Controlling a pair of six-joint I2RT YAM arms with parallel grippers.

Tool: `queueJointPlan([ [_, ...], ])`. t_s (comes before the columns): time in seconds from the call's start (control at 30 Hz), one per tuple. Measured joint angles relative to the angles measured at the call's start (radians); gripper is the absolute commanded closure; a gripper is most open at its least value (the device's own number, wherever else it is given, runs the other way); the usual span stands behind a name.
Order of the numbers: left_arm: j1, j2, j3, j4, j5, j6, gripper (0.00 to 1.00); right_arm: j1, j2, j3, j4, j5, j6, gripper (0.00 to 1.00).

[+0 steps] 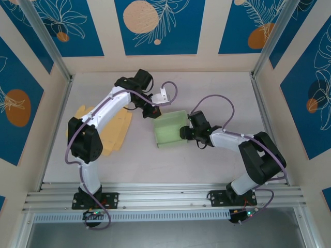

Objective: Fold the paper box

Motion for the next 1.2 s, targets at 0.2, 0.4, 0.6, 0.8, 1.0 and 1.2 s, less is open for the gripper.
queueJointPlan([
  [0.2, 0.001, 0.037, 0.064, -0.045, -0.024, -0.012, 1.0, 0.054, 0.034, 0.018, -0.018, 0.102, -0.006, 0.78],
  [0.4, 0.007, 0.051, 0.095, -0.039, -0.05, -0.08, 1.0, 0.126, 0.087, 0.051, -0.037, 0.273, 0.005, 0.9],
  [0.6, 0.012, 0.054, 0.099, -0.013, -0.071, -0.205, 1.0, 0.198, 0.158, 0.105, -0.065, 0.444, 0.01, 0.91],
  [0.8, 0.013, 0.054, 0.099, 0.008, -0.088, -0.289, 1.0, 0.257, 0.271, 0.227, -0.16, 0.607, 0.032, 0.91],
  [1.0, 0.012, 0.054, 0.095, 0.028, -0.091, -0.299, 1.0, 0.282, 0.319, 0.279, -0.234, 0.682, 0.075, 0.77],
  [1.2, 0.009, 0.045, 0.08, 0.03, -0.104, -0.287, 1.0, 0.277, 0.313, 0.282, -0.302, 0.688, 0.091, 0.49],
])
